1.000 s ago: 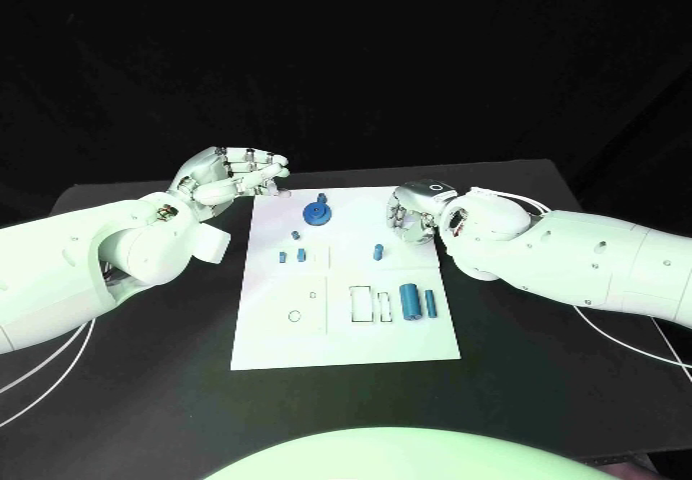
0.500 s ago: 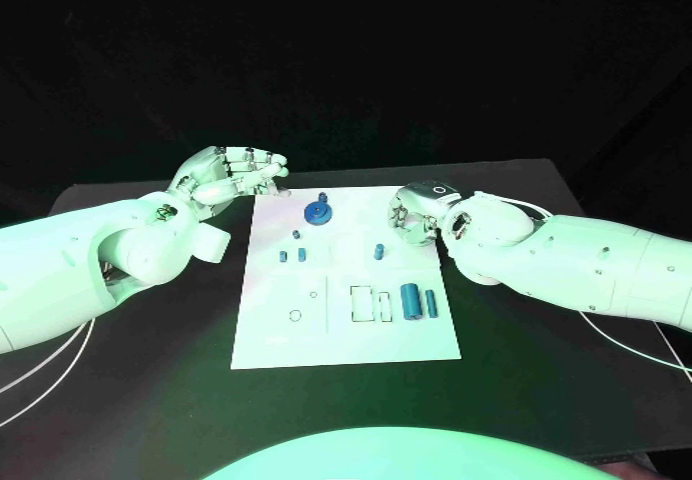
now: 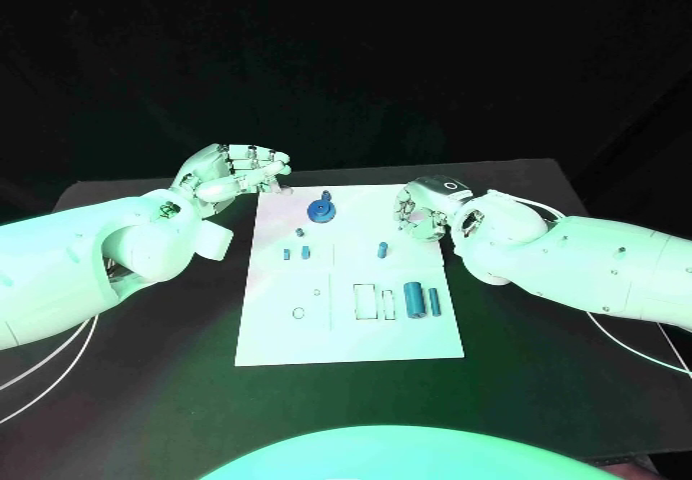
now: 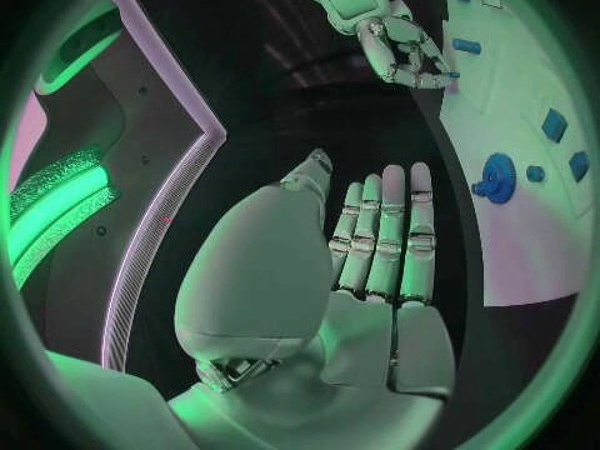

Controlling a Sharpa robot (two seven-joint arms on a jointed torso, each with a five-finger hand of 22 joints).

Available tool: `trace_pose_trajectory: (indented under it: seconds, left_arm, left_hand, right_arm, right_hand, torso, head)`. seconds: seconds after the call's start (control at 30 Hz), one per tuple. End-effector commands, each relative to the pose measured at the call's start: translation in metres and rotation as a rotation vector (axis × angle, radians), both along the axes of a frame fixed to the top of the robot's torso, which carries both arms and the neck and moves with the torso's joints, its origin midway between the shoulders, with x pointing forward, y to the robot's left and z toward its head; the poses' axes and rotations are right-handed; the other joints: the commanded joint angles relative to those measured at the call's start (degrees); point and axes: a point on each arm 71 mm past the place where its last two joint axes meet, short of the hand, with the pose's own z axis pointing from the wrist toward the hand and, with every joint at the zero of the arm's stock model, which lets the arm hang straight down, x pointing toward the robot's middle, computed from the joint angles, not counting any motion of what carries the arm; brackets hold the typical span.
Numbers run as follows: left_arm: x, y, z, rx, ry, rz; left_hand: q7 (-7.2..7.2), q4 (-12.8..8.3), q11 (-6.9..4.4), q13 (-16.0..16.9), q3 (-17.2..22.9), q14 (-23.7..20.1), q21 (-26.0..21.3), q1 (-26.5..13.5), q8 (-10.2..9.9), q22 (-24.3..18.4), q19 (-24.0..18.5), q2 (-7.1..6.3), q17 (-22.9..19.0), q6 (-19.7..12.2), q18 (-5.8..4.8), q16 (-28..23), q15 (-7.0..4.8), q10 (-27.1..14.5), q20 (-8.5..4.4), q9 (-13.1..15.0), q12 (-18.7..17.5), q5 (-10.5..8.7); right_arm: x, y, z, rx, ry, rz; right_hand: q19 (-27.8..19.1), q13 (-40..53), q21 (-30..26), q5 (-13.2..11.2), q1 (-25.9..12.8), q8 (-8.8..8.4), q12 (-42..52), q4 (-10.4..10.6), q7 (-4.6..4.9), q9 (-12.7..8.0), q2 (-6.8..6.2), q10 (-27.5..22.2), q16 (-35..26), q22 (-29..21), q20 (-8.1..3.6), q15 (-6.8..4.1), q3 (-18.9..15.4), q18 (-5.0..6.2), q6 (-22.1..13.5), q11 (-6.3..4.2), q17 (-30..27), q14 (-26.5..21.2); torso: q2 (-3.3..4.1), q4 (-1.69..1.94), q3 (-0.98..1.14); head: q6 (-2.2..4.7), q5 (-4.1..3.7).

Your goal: Assemble the parts on the task board

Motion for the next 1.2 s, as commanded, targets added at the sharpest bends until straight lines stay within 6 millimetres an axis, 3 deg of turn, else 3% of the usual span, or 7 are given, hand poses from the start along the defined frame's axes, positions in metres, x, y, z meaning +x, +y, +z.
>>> trace_pose_trajectory:
  seconds: [0.03, 0.43, 0.67, 0.73, 0.87, 0.97, 1.2]
  left_arm:
    - [0.000, -0.001, 0.002, -0.007, -0.017, -0.005]
    - [0.002, 0.000, 0.001, -0.007, -0.016, 0.000]
    - [0.002, -0.002, 0.001, -0.009, -0.016, -0.005]
    - [0.002, -0.002, 0.001, -0.010, -0.016, -0.005]
    - [0.003, -0.004, 0.001, -0.012, -0.015, -0.007]
    - [0.003, -0.005, 0.000, -0.013, -0.014, -0.009]
    - [0.005, -0.009, 0.000, -0.016, -0.012, -0.014]
  left_hand:
    - [1.06, 0.14, 0.36, -0.05, 0.31, -0.45, -0.19, 0.41, -0.25, -0.09, 0.25, -0.03, -0.09, -0.39, 0.24, -0.17, -0.03, -0.24, -0.05, -0.05, -0.11, 0.17]
    - [1.07, 0.17, 0.37, -0.05, 0.32, -0.44, -0.22, 0.39, -0.25, -0.11, 0.28, -0.01, -0.11, -0.39, 0.24, -0.17, -0.02, -0.24, -0.04, -0.05, -0.11, 0.17]
    - [1.08, 0.24, 0.38, -0.06, 0.32, -0.44, -0.28, 0.34, -0.23, -0.15, 0.31, 0.02, -0.14, -0.38, 0.24, -0.15, 0.00, -0.25, -0.04, -0.04, -0.09, 0.16]
    - [1.08, 0.26, 0.39, -0.06, 0.32, -0.44, -0.30, 0.31, -0.22, -0.16, 0.33, 0.03, -0.15, -0.37, 0.24, -0.15, 0.01, -0.25, -0.04, -0.04, -0.08, 0.16]
    - [1.08, 0.26, 0.39, -0.06, 0.32, -0.44, -0.30, 0.31, -0.22, -0.16, 0.33, 0.03, -0.15, -0.37, 0.24, -0.15, 0.01, -0.25, -0.04, -0.04, -0.08, 0.16]
    - [1.08, 0.26, 0.39, -0.06, 0.32, -0.44, -0.30, 0.31, -0.22, -0.16, 0.33, 0.03, -0.15, -0.37, 0.24, -0.15, 0.01, -0.25, -0.04, -0.04, -0.08, 0.16]
    - [1.08, 0.26, 0.39, -0.06, 0.32, -0.44, -0.30, 0.31, -0.22, -0.16, 0.33, 0.03, -0.15, -0.37, 0.24, -0.15, 0.01, -0.25, -0.04, -0.04, -0.08, 0.16]
  right_arm:
    - [-0.002, 0.000, 0.005, 0.049, 0.013, 0.017]
    - [-0.023, 0.004, 0.024, 0.195, 0.046, 0.070]
    - [-0.041, 0.028, 0.031, 0.258, 0.064, 0.147]
    - [-0.045, 0.037, 0.031, 0.260, 0.065, 0.173]
    - [-0.053, 0.059, 0.030, 0.251, 0.073, 0.229]
    - [-0.057, 0.074, 0.027, 0.236, 0.085, 0.263]
    - [-0.065, 0.103, 0.013, 0.168, 0.136, 0.313]
  right_hand:
    - [0.42, 0.09, 0.20, 0.11, 1.25, 0.28, 0.31, 0.13, 0.03, 0.01, 1.56, 2.06, 0.07, 2.18, 0.12, -0.24, 0.39, -0.54, 0.22, -1.99, -0.18, 2.97]
    - [0.42, 0.05, 0.24, 0.09, 1.21, 0.22, 0.22, 0.12, 0.14, 0.00, 1.58, 2.03, 0.08, 2.23, 0.14, -0.24, 0.50, -0.54, 0.12, -1.93, -0.18, 2.95]
    - [0.42, 0.03, 0.25, 0.07, 1.21, 0.17, 0.15, 0.09, 0.23, -0.01, 1.62, 2.01, -0.03, 2.26, 0.16, -0.21, 0.58, -0.54, 0.05, -1.89, -0.39, 2.89]
    - [0.39, 0.02, 0.20, 0.07, 1.21, 0.15, 0.12, 0.07, 0.25, -0.01, 1.62, 1.99, -0.02, 2.25, 0.17, -0.20, 0.61, -0.53, 0.02, -1.87, -0.37, 2.88]
    - [0.39, 0.02, 0.20, 0.07, 1.21, 0.15, 0.12, 0.07, 0.25, -0.01, 1.62, 1.99, -0.02, 2.25, 0.17, -0.20, 0.61, -0.53, 0.02, -1.87, -0.37, 2.88]
    - [0.39, 0.02, 0.20, 0.07, 1.21, 0.15, 0.12, 0.07, 0.25, -0.01, 1.62, 1.99, -0.02, 2.25, 0.17, -0.20, 0.61, -0.53, 0.02, -1.87, -0.37, 2.88]
    - [0.26, 0.00, -0.10, 0.06, 1.22, 0.12, 0.06, 0.03, 0.30, -0.01, 1.65, 1.97, -0.11, 2.12, 0.18, -0.17, 0.66, -0.47, -0.03, -1.83, -0.52, 2.84]
  torso:
    - [-0.07, -0.11, 0.02]
    - [-0.11, -0.14, 0.02]
    - [-0.09, -0.01, -0.04]
    - [-0.09, 0.04, -0.07]
    - [-0.14, 0.03, -0.12]
    - [-0.18, -0.03, 0.03]
    - [-0.06, 0.12, -0.26]
  head:
    - [0.05, -0.05]
    - [0.55, 0.27]
    - [0.89, 1.49]
    - [0.95, 2.07]
    - [1.03, 5.20]
    - [0.80, 7.08]
    - [0.46, 9.26]
